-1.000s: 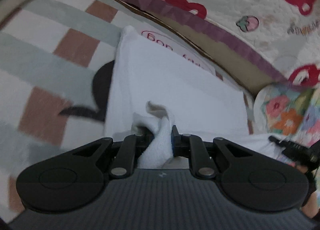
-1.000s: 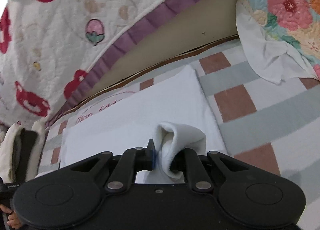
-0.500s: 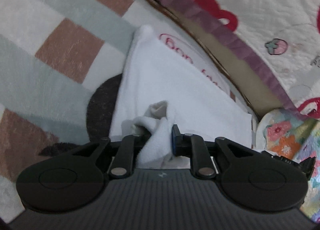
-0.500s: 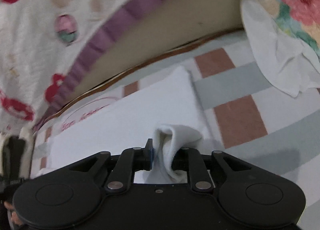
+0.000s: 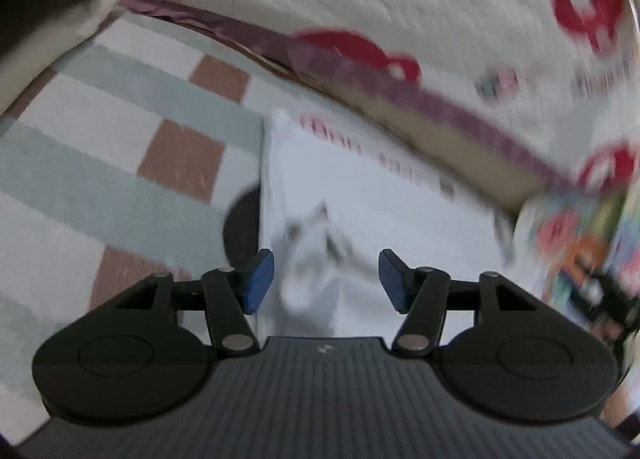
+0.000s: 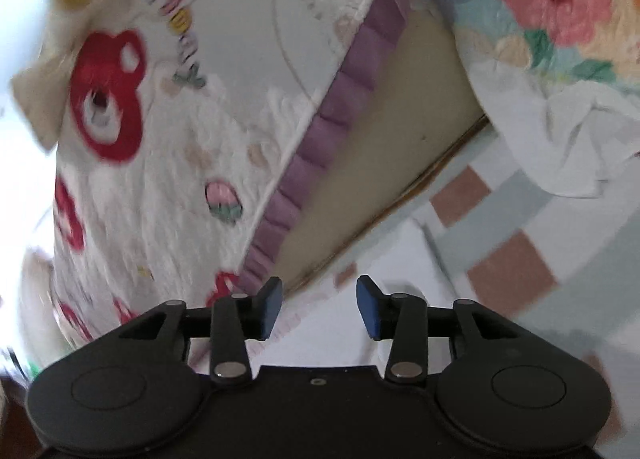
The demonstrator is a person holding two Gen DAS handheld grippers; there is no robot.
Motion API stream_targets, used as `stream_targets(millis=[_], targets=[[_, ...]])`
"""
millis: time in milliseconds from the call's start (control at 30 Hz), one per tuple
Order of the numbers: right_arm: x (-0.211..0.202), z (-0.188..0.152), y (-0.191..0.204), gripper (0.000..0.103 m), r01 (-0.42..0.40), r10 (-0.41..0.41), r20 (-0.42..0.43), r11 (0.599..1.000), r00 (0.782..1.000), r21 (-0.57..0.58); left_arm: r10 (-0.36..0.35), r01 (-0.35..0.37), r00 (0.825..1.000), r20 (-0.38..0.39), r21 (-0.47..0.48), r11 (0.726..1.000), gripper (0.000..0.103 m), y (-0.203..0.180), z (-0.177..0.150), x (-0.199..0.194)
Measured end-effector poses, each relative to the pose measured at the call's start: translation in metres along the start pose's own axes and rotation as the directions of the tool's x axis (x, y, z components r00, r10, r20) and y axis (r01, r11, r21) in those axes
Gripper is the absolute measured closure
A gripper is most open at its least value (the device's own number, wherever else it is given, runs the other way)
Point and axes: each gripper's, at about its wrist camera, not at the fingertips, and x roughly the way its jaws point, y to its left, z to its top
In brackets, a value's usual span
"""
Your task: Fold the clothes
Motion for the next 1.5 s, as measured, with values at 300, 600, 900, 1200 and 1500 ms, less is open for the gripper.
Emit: stream_targets(millis=[300,600,900,1200,1500], targets=[[-0.006,-0.090,0.057,0.056,0.020,-0.236,-0.315,0.827,0.919,-0.562,0.000,-0.006,1.000,0.012,0.459,0.888,0.046,-0.048,-0.053,0.003],[0.040,-0.140,0.087,0.056,-0.067,-0.302,-0.383,0.704,0.873,-0.707,0.058,-0.086,0.996,0.064,0.692,0.717,0.046,-0.072,-0.086,0.016],[0.071,-0.126,0.093,0.056,0.020,-0.328,-0.288,0.690,0.900,-0.724,0.167,-0.241,0.970,0.178,0.801,0.547,0.037,-0.078,-0.087,0.030],[0.139,-0.071,0.116,0.056,-0.019,-0.323,-0.290,0.638,0.901,-0.770,0.238,-0.090,0.971,-0.012,0.906,0.413,0.085,-0.089,-0.067,0.063],[0.103,-0.021,0.083,0.056,0.127,-0.321,-0.131,0.669,0.938,-0.733,0.112,-0.052,0.994,-0.011,0.833,0.550,0.064,-0.089,-0.059,0.041]])
